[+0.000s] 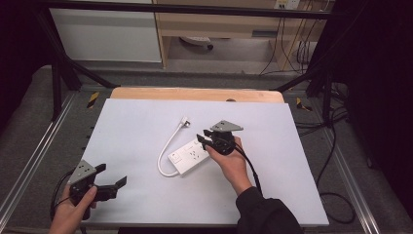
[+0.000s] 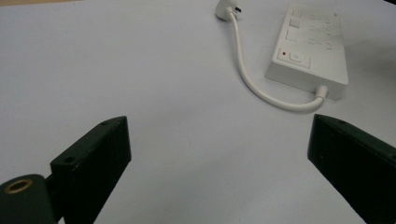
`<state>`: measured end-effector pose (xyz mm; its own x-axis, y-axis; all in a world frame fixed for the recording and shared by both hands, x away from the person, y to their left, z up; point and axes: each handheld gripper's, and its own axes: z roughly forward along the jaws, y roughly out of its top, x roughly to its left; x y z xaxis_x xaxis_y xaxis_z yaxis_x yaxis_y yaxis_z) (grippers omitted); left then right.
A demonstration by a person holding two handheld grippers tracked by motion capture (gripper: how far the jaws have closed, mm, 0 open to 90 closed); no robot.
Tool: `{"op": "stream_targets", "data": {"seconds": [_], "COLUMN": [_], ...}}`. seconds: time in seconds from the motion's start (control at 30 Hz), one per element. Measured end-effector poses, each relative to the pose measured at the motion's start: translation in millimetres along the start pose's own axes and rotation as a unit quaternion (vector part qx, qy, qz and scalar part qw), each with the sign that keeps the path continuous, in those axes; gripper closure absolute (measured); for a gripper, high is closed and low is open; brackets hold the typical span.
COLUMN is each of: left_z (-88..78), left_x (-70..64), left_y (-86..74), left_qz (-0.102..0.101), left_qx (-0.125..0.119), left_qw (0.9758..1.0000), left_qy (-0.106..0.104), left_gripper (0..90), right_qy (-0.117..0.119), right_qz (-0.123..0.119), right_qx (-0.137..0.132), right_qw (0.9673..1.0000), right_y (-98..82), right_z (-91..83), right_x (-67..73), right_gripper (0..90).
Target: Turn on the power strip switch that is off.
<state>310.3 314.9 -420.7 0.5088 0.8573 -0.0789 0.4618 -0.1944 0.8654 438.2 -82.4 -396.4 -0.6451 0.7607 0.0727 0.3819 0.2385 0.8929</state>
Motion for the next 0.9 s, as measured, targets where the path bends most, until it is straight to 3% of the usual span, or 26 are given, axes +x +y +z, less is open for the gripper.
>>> {"op": "stream_targets", "data": {"seconds": [0.37,0.9], "left_z": [0.2,0.1], "left_x": [0.3,0.2], "left_y": [0.0,0.1], "left_qz": [0.0,0.0], "left_qx": [0.001,0.001], "left_qw": [1.0,1.0], "left_qy": [0.0,-0.001], "left_gripper": [6.1,6.1], "right_qy": [0.007,0.021], "right_qz": [0.0,0.004], "right_qx": [0.008,0.017], "right_qw": [0.9999,0.9996], "right_y": [-2.2,-6.6], "right_z": [12.5,23.7], "right_x": [2.4,5.6], "right_gripper": [79.8,85.5]}}
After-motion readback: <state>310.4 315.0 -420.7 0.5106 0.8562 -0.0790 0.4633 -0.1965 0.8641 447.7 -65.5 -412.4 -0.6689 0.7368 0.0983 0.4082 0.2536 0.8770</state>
